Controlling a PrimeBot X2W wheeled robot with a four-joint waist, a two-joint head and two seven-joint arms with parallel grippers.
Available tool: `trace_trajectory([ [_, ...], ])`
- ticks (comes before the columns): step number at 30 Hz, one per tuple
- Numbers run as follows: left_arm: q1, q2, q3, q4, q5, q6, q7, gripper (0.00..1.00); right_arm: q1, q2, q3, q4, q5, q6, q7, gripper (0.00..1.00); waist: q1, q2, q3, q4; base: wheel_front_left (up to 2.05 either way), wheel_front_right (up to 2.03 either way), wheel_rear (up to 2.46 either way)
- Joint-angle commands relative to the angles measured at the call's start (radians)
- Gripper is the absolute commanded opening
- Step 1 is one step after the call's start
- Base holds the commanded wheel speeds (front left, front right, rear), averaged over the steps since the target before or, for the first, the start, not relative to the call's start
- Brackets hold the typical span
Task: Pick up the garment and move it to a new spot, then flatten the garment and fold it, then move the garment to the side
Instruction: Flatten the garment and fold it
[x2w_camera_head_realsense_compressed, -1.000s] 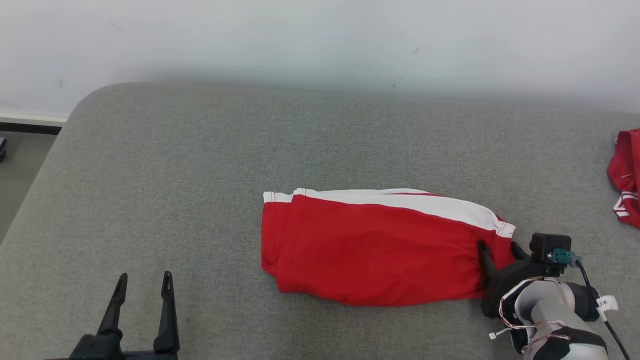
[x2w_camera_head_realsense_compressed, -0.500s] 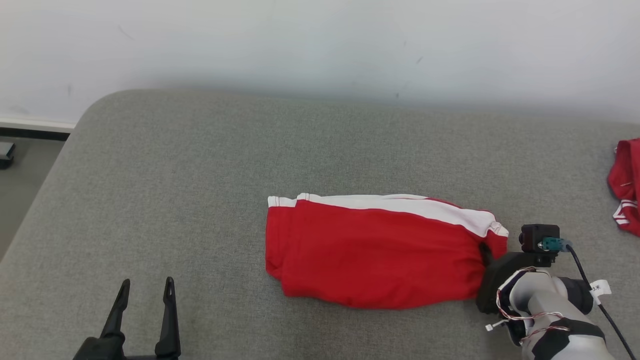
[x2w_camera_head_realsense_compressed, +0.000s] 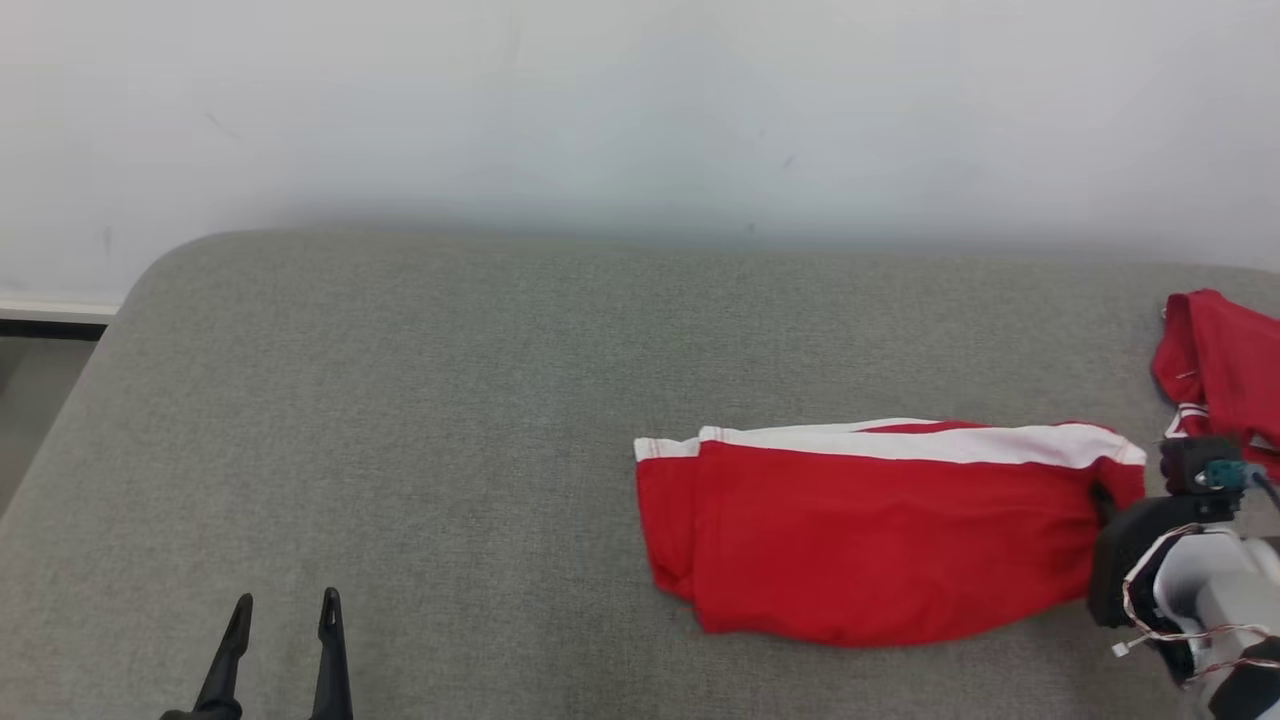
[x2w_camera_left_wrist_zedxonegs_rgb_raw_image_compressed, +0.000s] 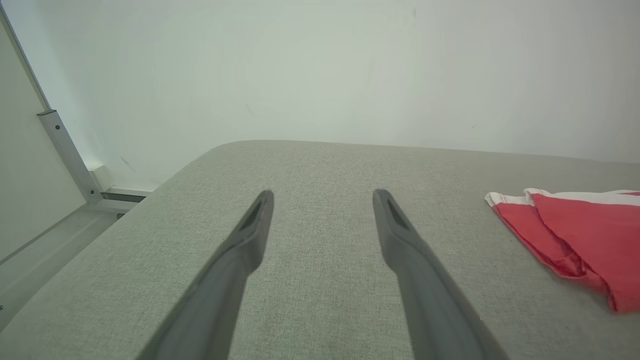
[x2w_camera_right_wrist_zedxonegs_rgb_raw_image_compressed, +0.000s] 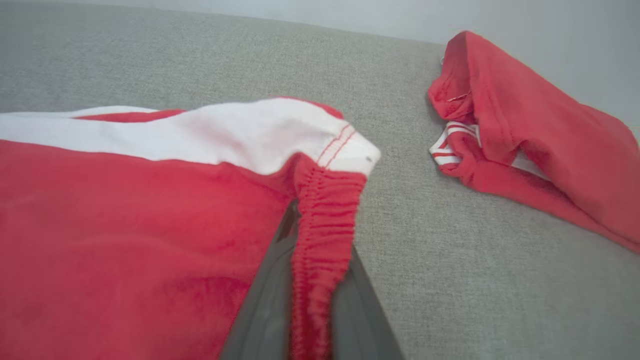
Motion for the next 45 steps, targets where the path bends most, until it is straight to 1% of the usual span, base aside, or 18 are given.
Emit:
trace_trajectory([
  [1,0.011,-0.003,0.001,-0.004,-0.003,0.003,-0.003,1.0,0.007,-0.009,0.011,-0.019,0.014,-0.001,0.008,0.0,0.0,-0.0001,0.001,-0.01,0.0,0.0,0.0],
  [5,0.012,-0.005,0.001,-0.007,-0.009,0.003,-0.003,1.0,-0.008,-0.034,0.047,-0.098,0.044,-0.001,0.047,0.0,0.0,-0.0001,0.002,-0.026,0.0,0.0,0.0],
  [11,0.012,-0.008,-0.002,-0.002,-0.012,0.003,-0.003,1.0,-0.015,0.007,0.079,-0.27,0.154,-0.001,0.14,0.0,0.0,-0.0001,-0.008,-0.035,0.0,0.0,0.0],
  [16,0.005,-0.009,-0.015,0.004,-0.014,0.004,-0.003,1.0,0.002,0.04,0.081,-0.404,0.252,-0.001,0.231,0.0,0.0,-0.0001,-0.014,-0.022,0.0,0.0,0.0],
  [22,-0.014,-0.009,-0.041,0.01,-0.033,0.009,-0.003,1.0,0.022,0.092,0.087,-0.485,0.3,-0.001,0.308,0.0,0.0,-0.0001,-0.008,0.012,0.0,0.0,0.0],
  [23,-0.014,-0.009,-0.041,0.01,-0.033,0.009,-0.003,1.0,0.022,0.092,0.087,-0.485,0.3,-0.001,0.308,0.0,0.0,-0.0001,-0.008,0.012,0.0,0.0,0.0],
  [28,-0.031,-0.01,-0.073,0.017,-0.056,0.022,-0.003,1.0,0.032,0.159,0.09,-0.481,0.285,-0.001,0.339,0.0,0.0,-0.0001,0.007,0.05,0.0,0.0,0.0],
  [33,-0.053,-0.009,-0.108,0.029,-0.071,0.033,-0.003,1.0,0.014,0.229,0.072,-0.409,0.239,-0.001,0.327,0.0,0.0,-0.0001,0.022,0.084,0.0,0.0,0.0],
  [37,-0.071,-0.009,-0.135,0.042,-0.078,0.036,-0.003,1.0,-0.007,0.286,0.064,-0.34,0.196,-0.001,0.296,0.0,0.0,-0.0001,0.031,0.108,0.0,0.0,0.0],
  [42,-0.087,-0.009,-0.153,0.059,-0.088,0.043,-0.003,1.0,-0.036,0.326,0.06,-0.251,0.139,-0.001,0.226,0.0,0.0,-0.0001,0.033,0.125,0.0,0.0,0.0],
  [43,-0.088,-0.01,-0.155,0.062,-0.089,0.043,-0.003,1.0,-0.042,0.332,0.068,-0.245,0.133,-0.001,0.212,0.29,0.0,-0.0001,0.032,0.126,0.0,0.0,0.0],
  [44,-0.087,-0.01,-0.156,0.064,-0.09,0.043,-0.003,1.0,-0.045,0.339,0.075,-0.241,0.131,-0.001,0.202,0.8,0.0,-0.0001,0.031,0.125,0.0,0.0,0.0],
  [45,-0.086,-0.009,-0.155,0.065,-0.09,0.043,-0.003,1.0,-0.046,0.343,0.08,-0.233,0.13,-0.001,0.197,1.0,0.0,-0.0001,0.029,0.123,0.0,0.0,0.0],
])
